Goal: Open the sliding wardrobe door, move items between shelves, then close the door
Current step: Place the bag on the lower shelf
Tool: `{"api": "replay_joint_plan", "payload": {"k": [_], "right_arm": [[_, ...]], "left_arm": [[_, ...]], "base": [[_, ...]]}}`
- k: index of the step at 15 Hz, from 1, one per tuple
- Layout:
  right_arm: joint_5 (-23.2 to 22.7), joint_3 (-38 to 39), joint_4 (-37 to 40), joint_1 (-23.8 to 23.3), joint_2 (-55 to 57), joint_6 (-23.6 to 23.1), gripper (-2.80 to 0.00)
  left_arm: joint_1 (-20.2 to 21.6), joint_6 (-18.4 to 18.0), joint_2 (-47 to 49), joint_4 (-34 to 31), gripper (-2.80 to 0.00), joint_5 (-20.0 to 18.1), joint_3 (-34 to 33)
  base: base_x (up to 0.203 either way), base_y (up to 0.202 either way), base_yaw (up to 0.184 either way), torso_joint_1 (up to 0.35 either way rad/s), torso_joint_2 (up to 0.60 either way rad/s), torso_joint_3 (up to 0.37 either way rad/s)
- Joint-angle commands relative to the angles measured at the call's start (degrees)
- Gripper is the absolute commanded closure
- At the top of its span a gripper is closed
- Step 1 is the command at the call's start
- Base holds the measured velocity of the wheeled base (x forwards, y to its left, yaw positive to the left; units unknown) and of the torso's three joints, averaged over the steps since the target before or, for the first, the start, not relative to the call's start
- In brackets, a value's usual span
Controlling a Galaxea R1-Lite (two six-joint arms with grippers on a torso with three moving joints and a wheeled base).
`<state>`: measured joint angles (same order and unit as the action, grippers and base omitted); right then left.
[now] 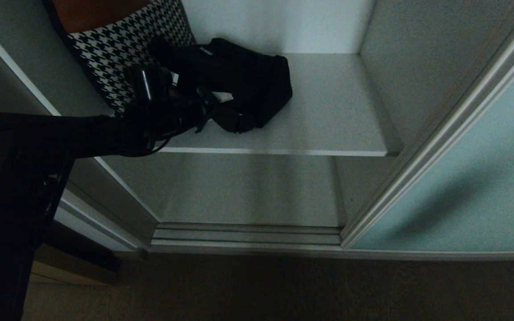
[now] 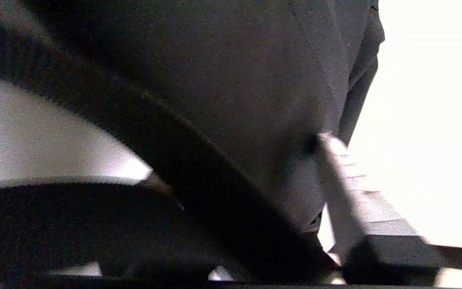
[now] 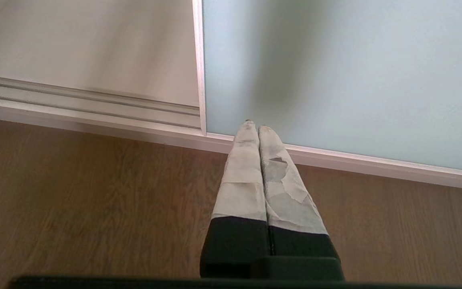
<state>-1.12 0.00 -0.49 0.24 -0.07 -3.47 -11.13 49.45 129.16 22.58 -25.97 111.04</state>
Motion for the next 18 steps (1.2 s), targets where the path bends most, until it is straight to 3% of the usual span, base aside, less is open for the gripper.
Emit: {"api": "replay_joint_plan", "payload": {"k": [1, 3, 5, 9, 15, 18], "right_arm": [[-0.02, 0.00, -0.04, 0.02, -0.10, -0.04, 0.00], [-0.02, 0.00, -0.04, 0.02, -0.10, -0.04, 0.00], [-0.02, 0.00, -0.04, 0.02, -0.03, -0.04, 0.00], [-0.02, 0.00, -0.04, 0.02, -0.01, -0.04, 0.00], [-0.02, 0.00, -0.04, 0.02, -0.10, -0.04, 0.00], [-0.02, 0.00, -0.04, 0.02, -0.10, -0.04, 0.00]], "left_arm": [[0.14, 0.30, 1.11, 0.27, 0.00, -0.22, 0.05], [0.21, 0.21, 1.54, 0.27, 0.00, -0.46, 0.05], [0.19, 0.40, 0.74, 0.23, 0.00, -3.04, 0.05], [0.06, 1.07, -6.03, -1.93, 0.00, -4.60, -0.03], [-3.82, -0.10, -18.16, -14.31, 0.00, -4.54, -0.21], [-9.96, -6.83, -23.64, -27.27, 0.00, -2.87, -0.29]], "base": [[0.000, 0.000, 0.000, 0.000, 0.00, 0.000], [0.000, 0.000, 0.000, 0.000, 0.00, 0.000], [0.000, 0.000, 0.000, 0.000, 0.00, 0.000], [0.000, 0.000, 0.000, 0.000, 0.00, 0.000], [0.000, 0.000, 0.000, 0.000, 0.00, 0.000], [0.000, 0.000, 0.000, 0.000, 0.00, 0.000]]}}
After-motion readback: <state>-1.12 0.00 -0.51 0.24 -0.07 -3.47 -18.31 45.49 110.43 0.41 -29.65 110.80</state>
